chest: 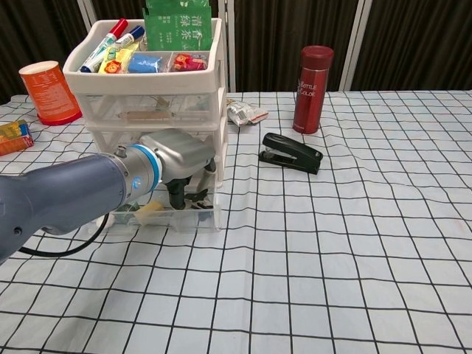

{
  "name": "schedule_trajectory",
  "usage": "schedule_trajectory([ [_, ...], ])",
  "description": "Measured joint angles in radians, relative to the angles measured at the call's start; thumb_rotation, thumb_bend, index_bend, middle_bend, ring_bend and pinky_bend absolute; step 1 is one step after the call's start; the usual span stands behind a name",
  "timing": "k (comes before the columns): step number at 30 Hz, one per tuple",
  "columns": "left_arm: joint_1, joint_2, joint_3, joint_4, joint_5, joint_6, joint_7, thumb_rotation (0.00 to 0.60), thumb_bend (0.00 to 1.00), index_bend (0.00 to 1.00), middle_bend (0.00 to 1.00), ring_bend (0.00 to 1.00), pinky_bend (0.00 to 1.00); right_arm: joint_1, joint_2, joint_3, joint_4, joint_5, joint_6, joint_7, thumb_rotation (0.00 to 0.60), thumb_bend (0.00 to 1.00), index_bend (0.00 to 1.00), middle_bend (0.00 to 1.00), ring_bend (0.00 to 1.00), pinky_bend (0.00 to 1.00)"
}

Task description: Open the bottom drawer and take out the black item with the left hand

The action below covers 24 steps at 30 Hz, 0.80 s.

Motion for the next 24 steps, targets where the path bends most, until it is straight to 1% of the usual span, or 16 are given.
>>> schedule_trajectory([
  [20, 0.002, -0.015, 0.001, 0.025, 0.017, -0.011, -0.025, 0.600, 0.37, 0.54, 1.00, 1.00, 0.96, -0.001, 0.000, -0.001, -0.002, -0.004, 0.003, 0.000, 0.600, 0.02, 0.01, 0.00, 0.00, 0.00],
  [21, 0.002, -0.016, 0.002, 0.026, 0.018, -0.011, -0.025, 0.600, 0.38, 0.56, 1.00, 1.00, 0.96, -0.001, 0.000, -0.001, -0.002, -0.005, 0.003, 0.000, 0.600, 0.02, 0.01, 0.00, 0.00, 0.00],
  [24, 0.004, -0.018, 0.006, 0.029, 0.021, -0.010, -0.024, 0.600, 0.46, 0.58, 1.00, 1.00, 0.96, -0.001, 0.000, -0.001, -0.003, -0.005, 0.005, 0.000, 0.600, 0.02, 0.01, 0.00, 0.00, 0.00],
])
